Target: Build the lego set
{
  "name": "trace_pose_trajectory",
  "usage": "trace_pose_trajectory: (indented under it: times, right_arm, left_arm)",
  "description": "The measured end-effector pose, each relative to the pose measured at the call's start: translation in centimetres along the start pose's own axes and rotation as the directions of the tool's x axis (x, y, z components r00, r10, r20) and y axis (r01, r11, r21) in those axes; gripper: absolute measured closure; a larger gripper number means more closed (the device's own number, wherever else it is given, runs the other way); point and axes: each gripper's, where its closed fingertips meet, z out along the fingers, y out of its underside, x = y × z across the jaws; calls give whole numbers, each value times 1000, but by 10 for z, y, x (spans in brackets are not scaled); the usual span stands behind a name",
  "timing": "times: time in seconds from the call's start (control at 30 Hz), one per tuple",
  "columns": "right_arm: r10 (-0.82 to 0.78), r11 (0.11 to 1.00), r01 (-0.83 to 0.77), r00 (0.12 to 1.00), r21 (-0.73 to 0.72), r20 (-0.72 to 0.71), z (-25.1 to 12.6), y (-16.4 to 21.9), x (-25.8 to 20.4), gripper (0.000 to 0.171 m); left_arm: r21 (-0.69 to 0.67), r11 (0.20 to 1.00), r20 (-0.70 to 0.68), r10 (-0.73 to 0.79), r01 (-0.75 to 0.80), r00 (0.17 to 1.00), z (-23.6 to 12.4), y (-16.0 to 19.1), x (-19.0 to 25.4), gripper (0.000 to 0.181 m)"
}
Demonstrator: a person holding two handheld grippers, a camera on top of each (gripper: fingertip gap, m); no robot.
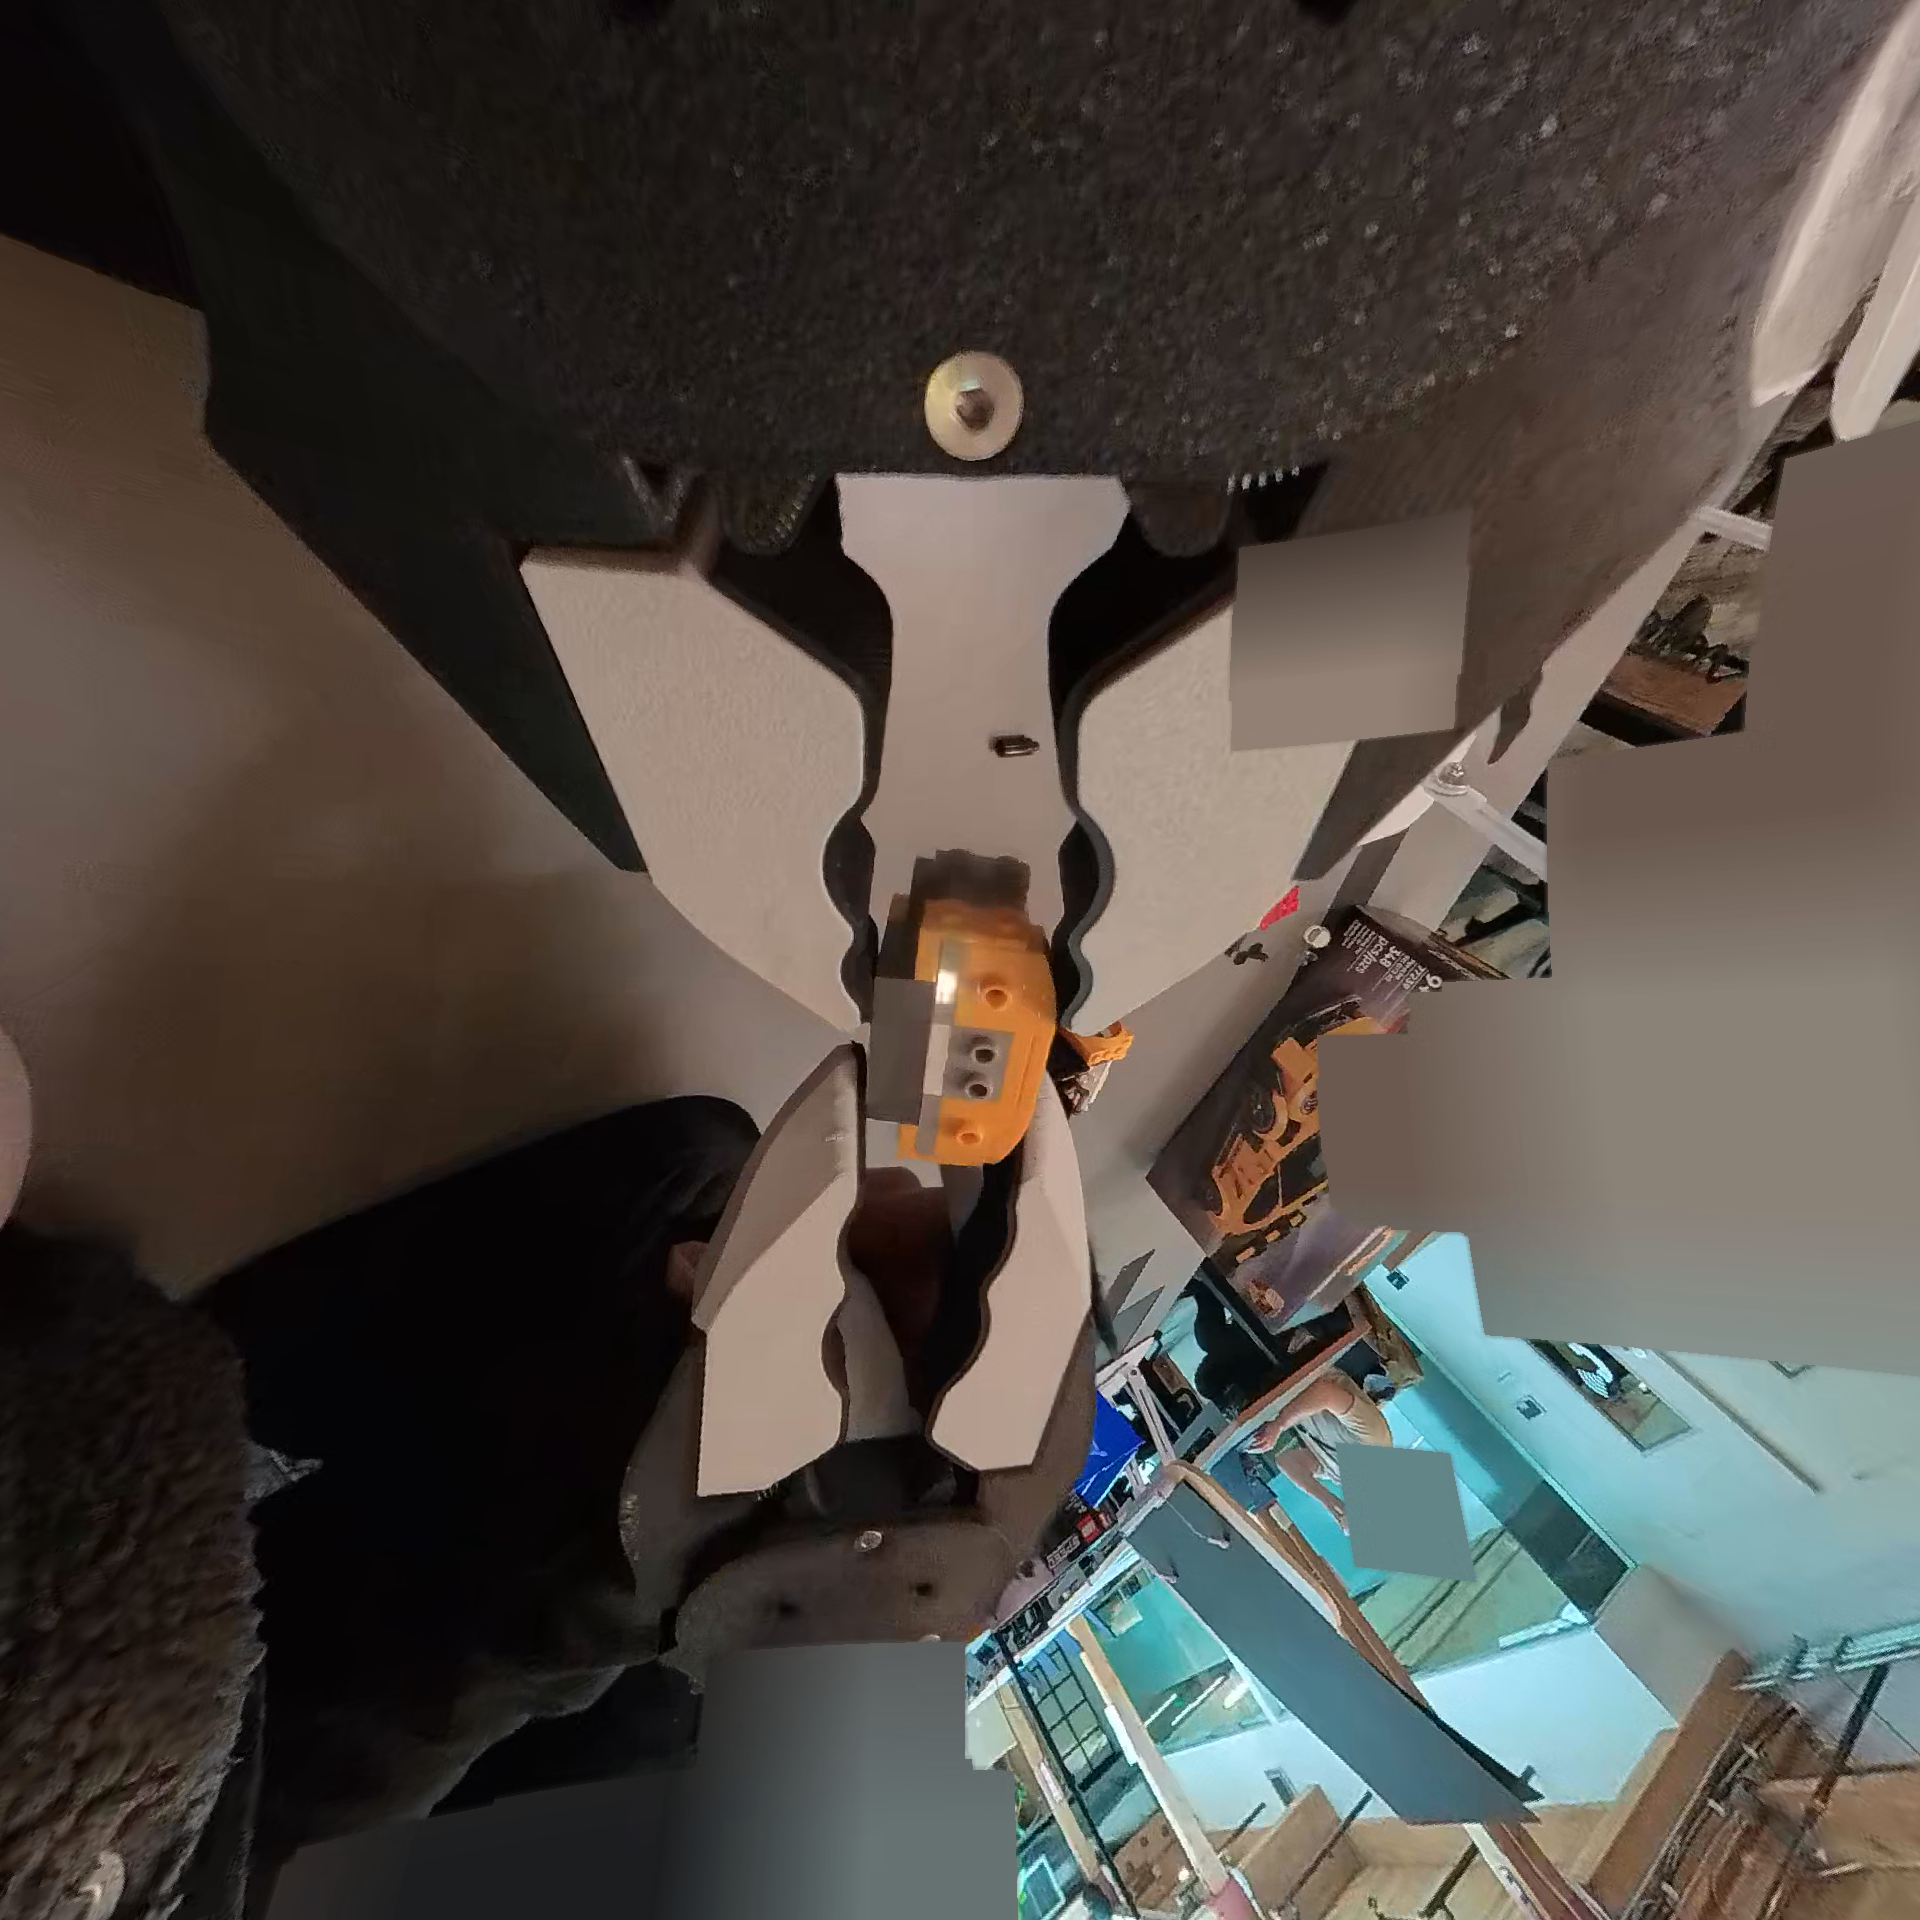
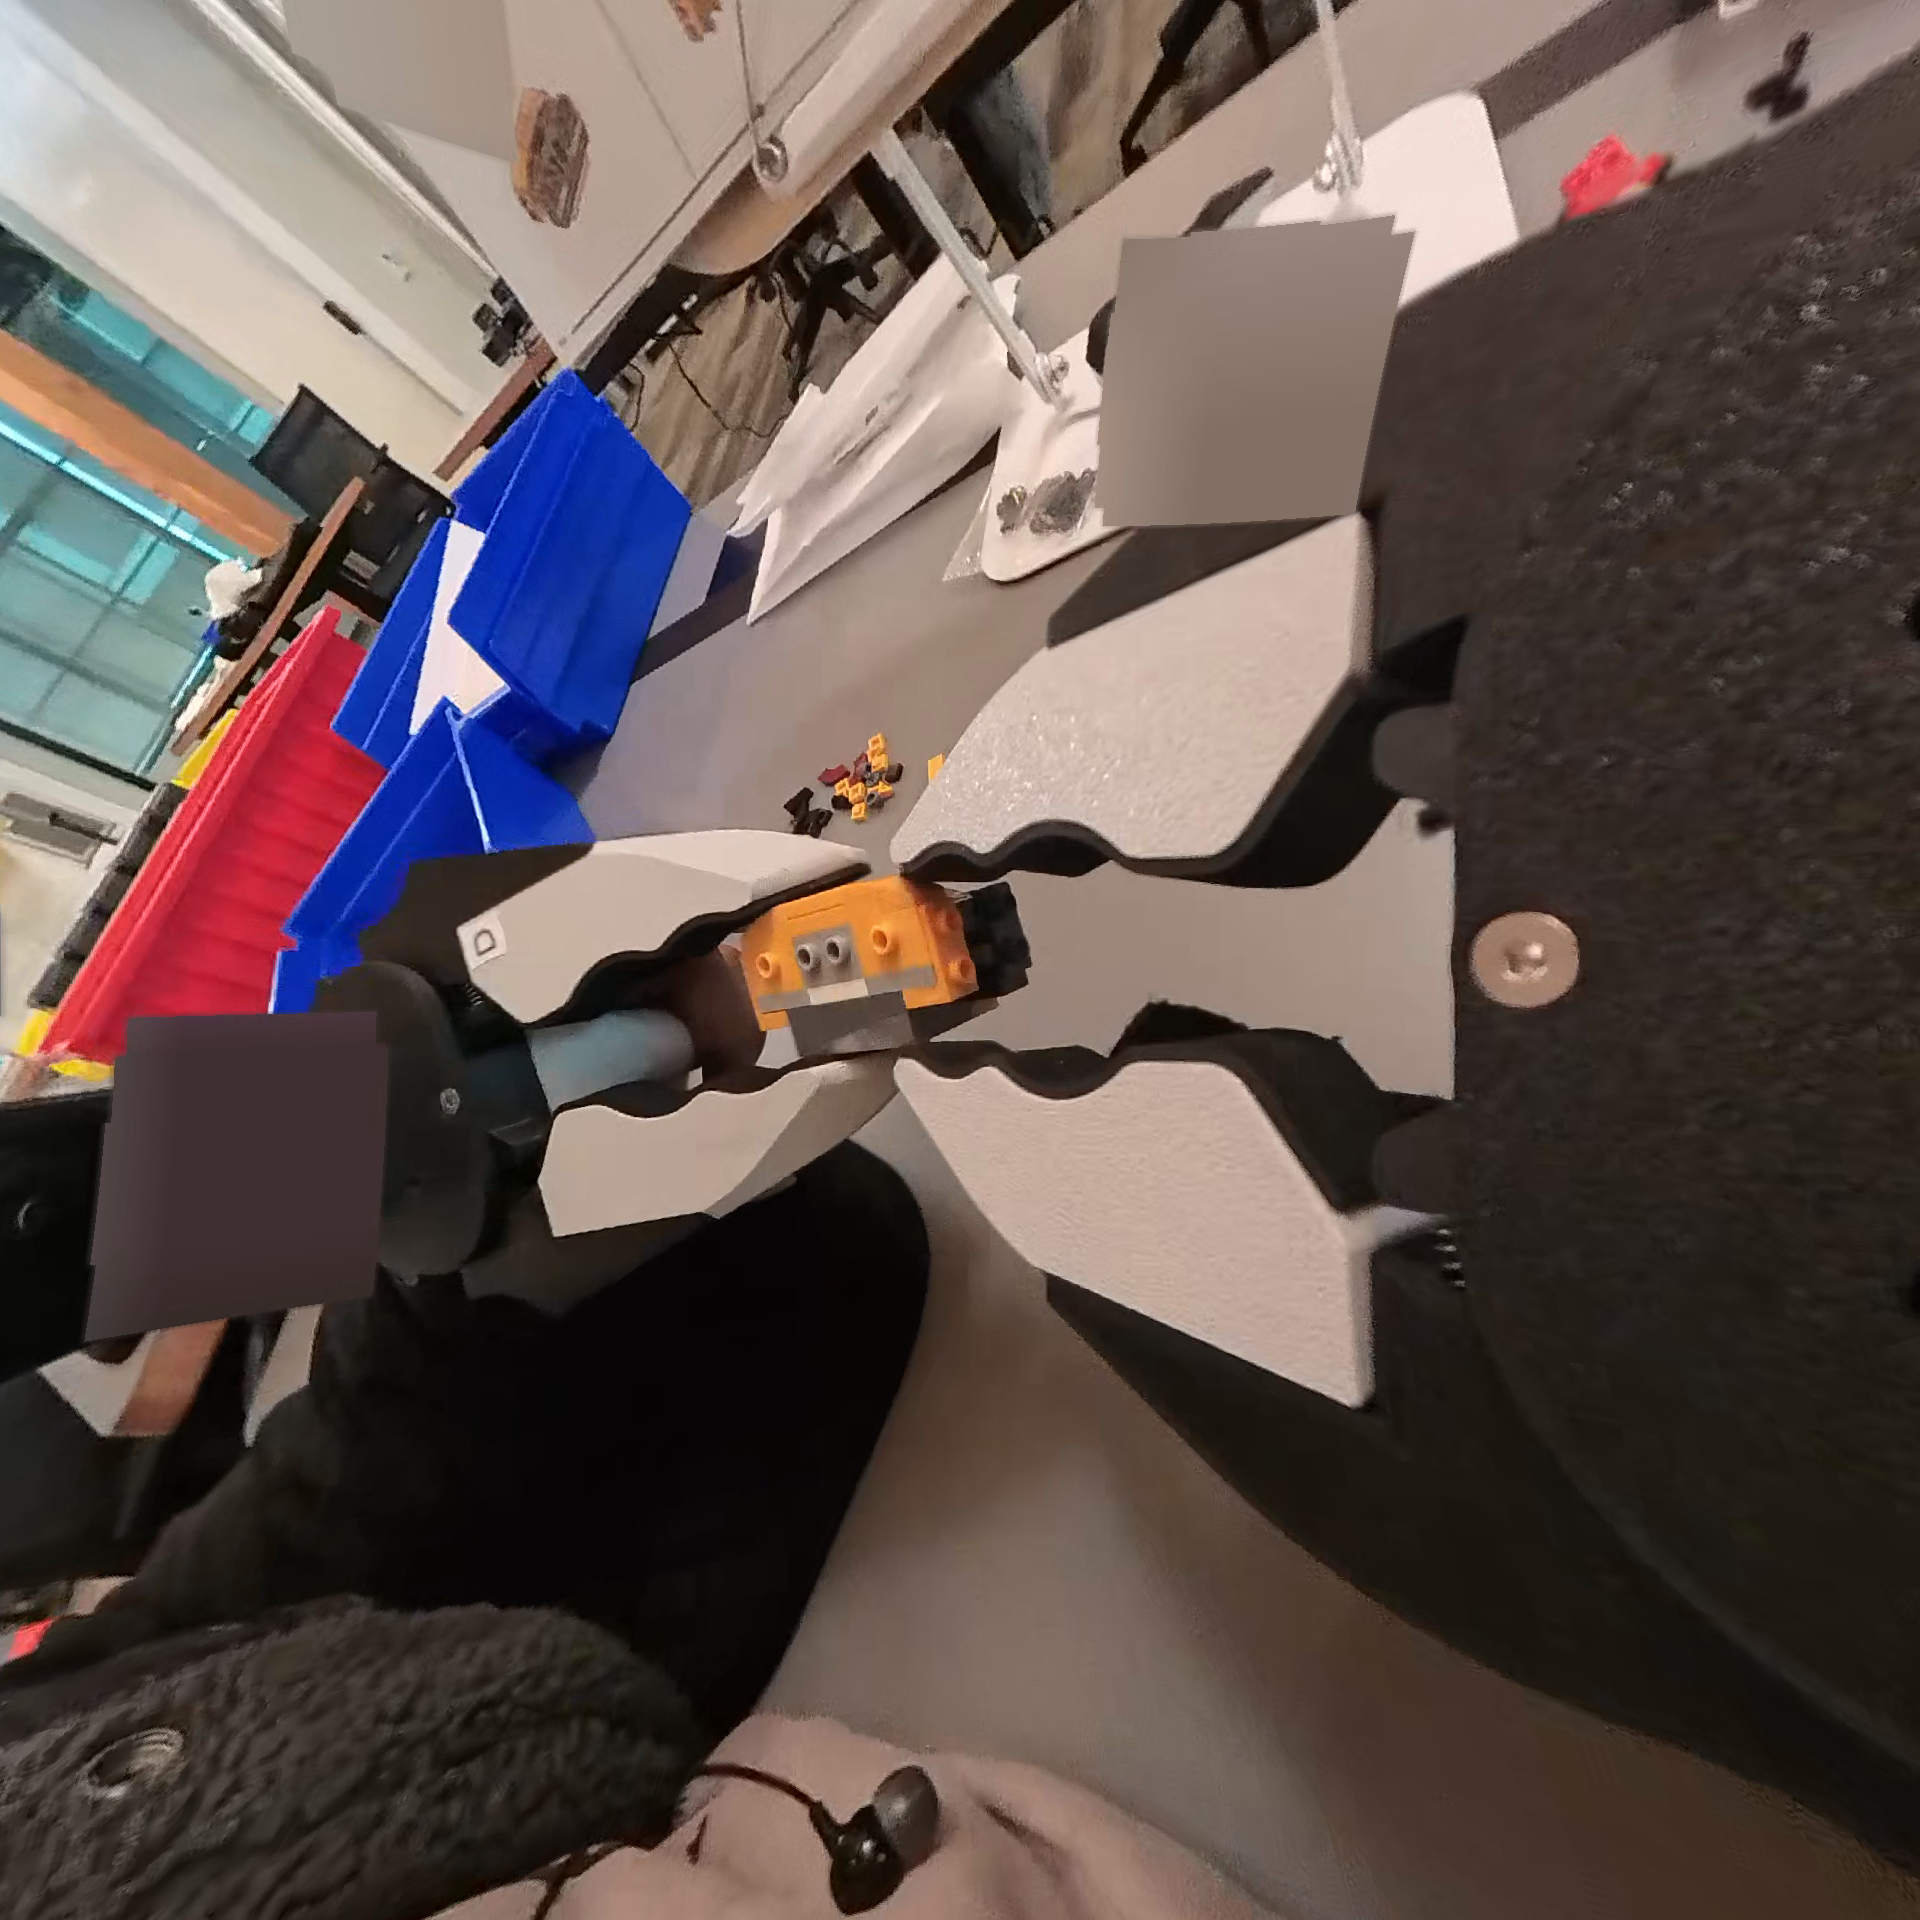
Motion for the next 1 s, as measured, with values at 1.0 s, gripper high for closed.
trace_pose_trajectory:
  times: [1.0]
  right_arm:
    - [13, 1000, -13, 1000, -9, -22, 14, 35, 2, 129]
  left_arm:
    - [-72, 965, -134, -260, 252, 956, -5, 35, 6, 152]
